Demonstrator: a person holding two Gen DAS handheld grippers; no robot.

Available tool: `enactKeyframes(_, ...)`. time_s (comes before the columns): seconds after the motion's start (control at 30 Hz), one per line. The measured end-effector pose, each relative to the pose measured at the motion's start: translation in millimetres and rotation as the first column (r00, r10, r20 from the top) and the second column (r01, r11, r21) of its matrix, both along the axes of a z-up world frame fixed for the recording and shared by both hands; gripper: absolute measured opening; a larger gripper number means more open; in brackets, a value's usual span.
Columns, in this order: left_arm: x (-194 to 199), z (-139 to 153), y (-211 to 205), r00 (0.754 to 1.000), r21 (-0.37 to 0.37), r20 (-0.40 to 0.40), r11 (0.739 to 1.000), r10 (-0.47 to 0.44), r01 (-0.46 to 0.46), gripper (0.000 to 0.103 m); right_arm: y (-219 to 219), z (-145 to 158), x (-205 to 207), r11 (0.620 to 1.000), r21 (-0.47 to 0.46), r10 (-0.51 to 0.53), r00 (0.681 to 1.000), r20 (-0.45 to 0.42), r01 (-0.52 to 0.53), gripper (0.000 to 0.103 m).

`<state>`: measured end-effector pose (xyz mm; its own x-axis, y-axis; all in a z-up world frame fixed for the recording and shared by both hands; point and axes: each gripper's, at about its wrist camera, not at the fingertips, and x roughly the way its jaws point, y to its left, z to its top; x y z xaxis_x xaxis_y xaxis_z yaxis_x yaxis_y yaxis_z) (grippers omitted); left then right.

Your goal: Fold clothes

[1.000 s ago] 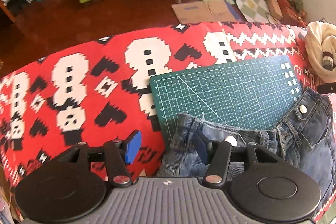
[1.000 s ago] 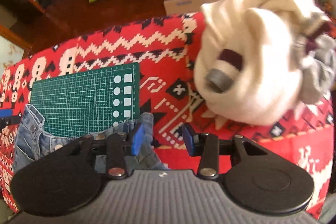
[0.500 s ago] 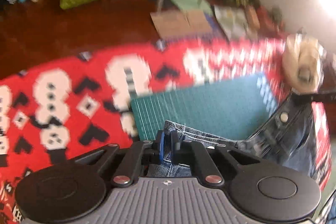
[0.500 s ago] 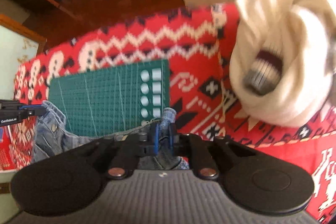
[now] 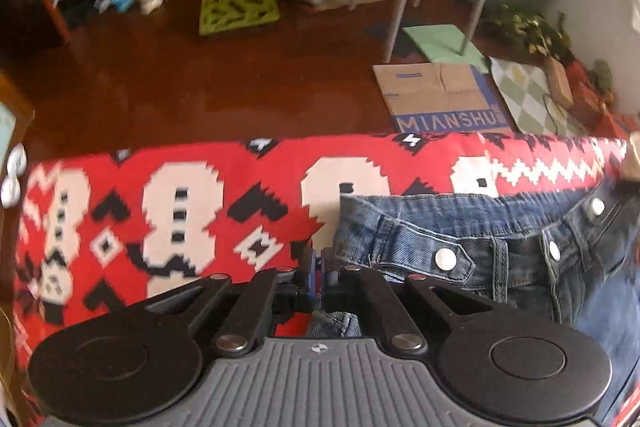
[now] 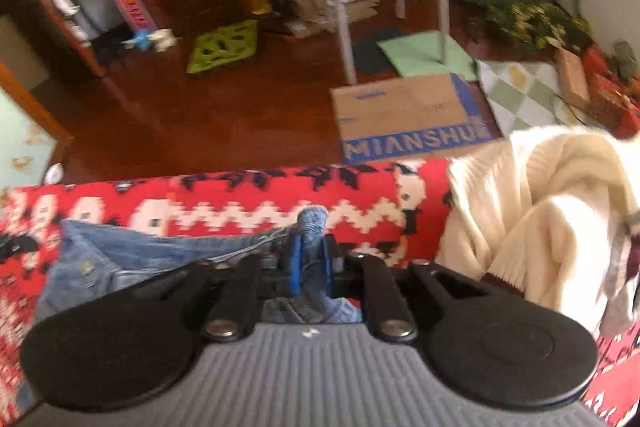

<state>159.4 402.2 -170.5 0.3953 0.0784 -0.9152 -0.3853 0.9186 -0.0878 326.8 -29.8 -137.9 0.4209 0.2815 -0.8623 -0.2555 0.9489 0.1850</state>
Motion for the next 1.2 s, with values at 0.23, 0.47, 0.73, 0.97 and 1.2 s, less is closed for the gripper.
enactKeyframes(0.23, -15.4, 10.9, -9.3, 1.0, -0.067, 0.022, 0.998, -0.009, 0.011, 0.013, -14.9, -18.0, -4.3, 0.997, -0.025, -0.075, 0.997, 0.003, 0.075, 0.043)
enactKeyframes(0.47, -40.7, 18.5, -46.3, 1.0, -0.125, 0.022, 0.992, -0.02, 0.023, 0.034, -20.7, 10.8, -39.1, 0.999, -0.037, -0.024, 0.999, 0.043, 0.025, 0.056)
enactKeyframes(0.73, -70.7, 4.3, -113.6, 0.998, -0.085, -0.021, 0.995, -0.051, 0.049, 0.061, -20.1, 17.4, -118.1, 0.999, -0.048, 0.0, 1.0, -0.022, -0.001, 0.096)
enactKeyframes(0.97, -92.3, -14.6, -146.7, 0.997, 0.006, -0.054, 0.999, -0.049, 0.05, 0.076, -4.1, -12.3, -173.1, 0.991, -0.13, 0.018, 1.0, -0.019, -0.02, 0.103)
enactKeyframes(1.2, -92.9, -37.2, -160.2, 0.988, 0.079, -0.138, 0.993, -0.075, 0.086, 0.088, 7.5, -44.8, -189.6, 0.976, -0.207, 0.053, 0.996, -0.078, -0.069, 0.103)
